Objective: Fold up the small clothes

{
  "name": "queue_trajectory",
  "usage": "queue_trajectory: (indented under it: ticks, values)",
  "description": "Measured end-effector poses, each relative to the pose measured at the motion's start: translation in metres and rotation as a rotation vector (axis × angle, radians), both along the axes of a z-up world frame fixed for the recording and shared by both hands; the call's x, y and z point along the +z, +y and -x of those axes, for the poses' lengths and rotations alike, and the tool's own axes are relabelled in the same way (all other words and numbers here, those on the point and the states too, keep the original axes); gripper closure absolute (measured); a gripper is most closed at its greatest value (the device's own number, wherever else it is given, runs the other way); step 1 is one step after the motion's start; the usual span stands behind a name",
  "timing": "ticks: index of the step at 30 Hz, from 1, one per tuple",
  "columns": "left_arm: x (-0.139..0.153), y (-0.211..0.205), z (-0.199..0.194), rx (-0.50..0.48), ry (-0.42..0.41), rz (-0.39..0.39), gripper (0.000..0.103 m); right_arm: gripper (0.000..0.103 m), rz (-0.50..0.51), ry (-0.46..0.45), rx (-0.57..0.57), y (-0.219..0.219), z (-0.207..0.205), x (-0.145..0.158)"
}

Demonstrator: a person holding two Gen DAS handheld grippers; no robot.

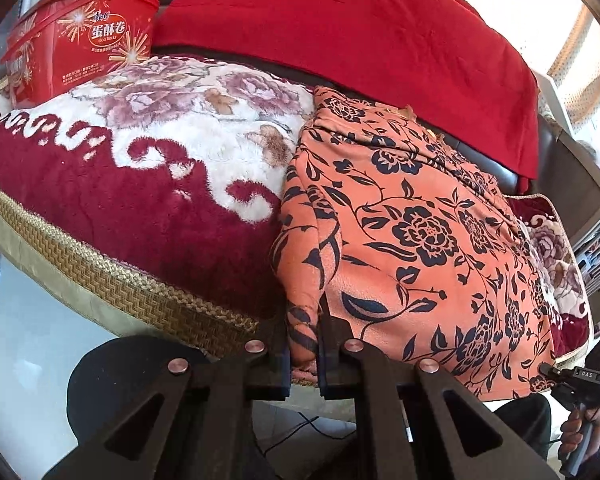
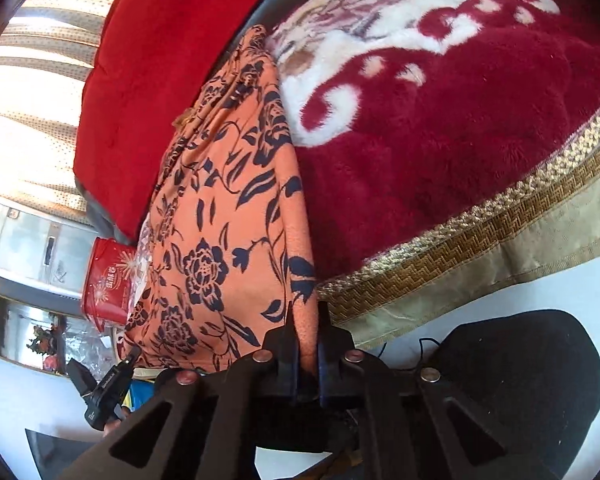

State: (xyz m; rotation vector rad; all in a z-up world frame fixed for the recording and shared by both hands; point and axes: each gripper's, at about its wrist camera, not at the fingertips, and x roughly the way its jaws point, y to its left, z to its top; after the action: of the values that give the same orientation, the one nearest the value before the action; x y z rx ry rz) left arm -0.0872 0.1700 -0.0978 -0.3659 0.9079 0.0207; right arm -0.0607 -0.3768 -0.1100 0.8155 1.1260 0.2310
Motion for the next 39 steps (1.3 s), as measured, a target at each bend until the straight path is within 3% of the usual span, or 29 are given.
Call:
queue_trajectory:
  ticks: [4, 9, 14, 16, 18, 21, 24, 27, 30, 33, 34, 35, 36, 37, 39]
  values:
    - [0.007, 0.0, 0.001, 0.003, -0.022, -0.002, 0.094, 0.097, -0.01, -0.013, -0.004, -0.003, 0.009, 0.006]
    - [0.008, 0.001, -0.003, -0.009, 0.01, 0.007, 0.094, 0.097, -0.045, -0.007, -0.004, -0.004, 0.009, 0.005]
    - [0.041, -0.003, 0.002, -0.033, -0.079, -0.026, 0.094, 0.097, -0.03, -0.079, 0.015, 0.001, 0.005, 0.034]
    - [0.028, -0.001, -0.009, -0.036, -0.03, -0.021, 0.094, 0.097, -0.019, -0.026, 0.019, 0.002, 0.0, 0.017]
    - [0.004, 0.004, -0.022, -0.029, 0.07, -0.001, 0.095, 0.097, -0.04, 0.043, 0.007, 0.001, -0.004, -0.004]
    - [0.018, 0.003, -0.035, -0.073, 0.05, -0.029, 0.095, 0.097, -0.09, 0.025, 0.005, 0.003, -0.016, 0.007]
    - [0.068, 0.002, -0.068, -0.128, -0.066, -0.038, 0.095, 0.097, -0.089, -0.09, 0.048, 0.008, -0.057, 0.056]
    - [0.122, 0.012, -0.127, -0.153, -0.205, 0.006, 0.095, 0.097, -0.095, -0.26, 0.039, 0.0, -0.14, 0.118]
    - [0.15, 0.018, -0.201, -0.108, -0.306, -0.023, 0.095, 0.097, -0.122, -0.366, -0.03, -0.012, -0.224, 0.151]
    - [0.129, 0.019, -0.277, -0.038, -0.277, -0.073, 0.092, 0.093, -0.155, -0.329, -0.078, -0.014, -0.304, 0.131]
    - [0.105, 0.016, -0.307, -0.02, -0.255, -0.108, 0.088, 0.079, -0.134, -0.295, -0.08, -0.011, -0.33, 0.112]
    - [0.084, 0.014, -0.326, -0.018, -0.201, -0.137, 0.07, 0.068, -0.095, -0.229, -0.093, -0.008, -0.349, 0.09]
    - [0.054, 0.012, -0.348, -0.012, -0.104, -0.167, 0.059, 0.038, -0.042, -0.126, -0.113, -0.006, -0.362, 0.065]
    - [0.034, 0.011, -0.36, -0.024, -0.032, -0.17, 0.048, 0.034, 0.013, -0.039, -0.125, -0.003, -0.368, 0.044]
    - [-0.002, 0.016, -0.369, -0.051, 0.106, -0.131, 0.048, 0.033, 0.072, -0.003, -0.14, 0.0, -0.36, 0.028]
